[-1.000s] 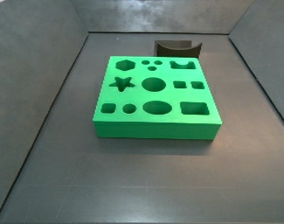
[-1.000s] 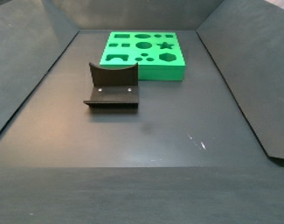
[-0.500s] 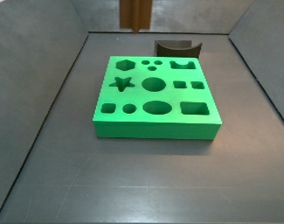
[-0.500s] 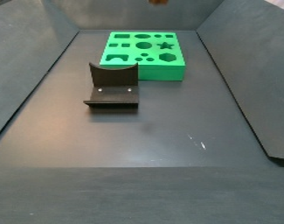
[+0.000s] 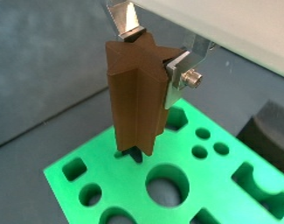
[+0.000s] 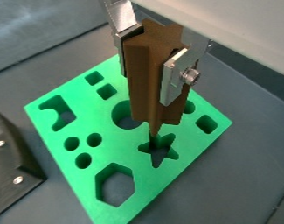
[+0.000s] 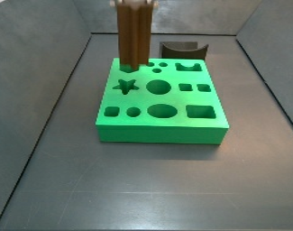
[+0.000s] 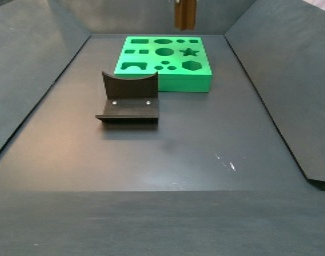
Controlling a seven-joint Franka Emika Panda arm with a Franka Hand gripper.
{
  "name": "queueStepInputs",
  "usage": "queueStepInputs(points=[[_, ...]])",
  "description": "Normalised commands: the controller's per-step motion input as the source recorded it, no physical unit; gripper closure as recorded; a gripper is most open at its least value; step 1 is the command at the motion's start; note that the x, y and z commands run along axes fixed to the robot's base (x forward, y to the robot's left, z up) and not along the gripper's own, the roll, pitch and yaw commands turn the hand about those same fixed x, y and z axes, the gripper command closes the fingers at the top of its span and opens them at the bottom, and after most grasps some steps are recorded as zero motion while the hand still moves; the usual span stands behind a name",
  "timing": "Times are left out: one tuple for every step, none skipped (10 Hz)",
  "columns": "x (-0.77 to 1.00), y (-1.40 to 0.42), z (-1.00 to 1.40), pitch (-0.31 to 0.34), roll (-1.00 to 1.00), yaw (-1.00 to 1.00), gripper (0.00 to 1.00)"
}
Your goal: Insert the star object.
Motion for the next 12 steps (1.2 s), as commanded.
queueStepInputs(points=[[0.0,0.13,-0.8,0.089,0.0,-0.1,1.0],[-0.15,0.29,-0.69,0.03,-0.04,-0.07,1.0],[-0.08,0.23,-0.59,0.0,-0.08,0.0,1.0],[-0.1,0.0,-0.53,0.0,-0.02,0.0,1.0],[-0.26,-0.1,-0.51,-0.044,0.0,0.0,1.0],[-0.21,-0.22,-0.4,-0.043,0.0,0.0,1.0],[-0.17,-0.18,-0.35,-0.019,0.0,0.01,1.0],[-0.42,-0.08,-0.3,-0.027,0.06,0.0,1.0],[-0.48,-0.11,-0.25,-0.053,0.07,0.0,1.0],[-0.44,-0.15,-0.25,-0.074,0.05,0.0,1.0],[0.02,0.0,-0.64,0.0,-0.01,0.0,1.0],[0.37,0.11,-0.79,0.041,-0.02,0.0,1.0]])
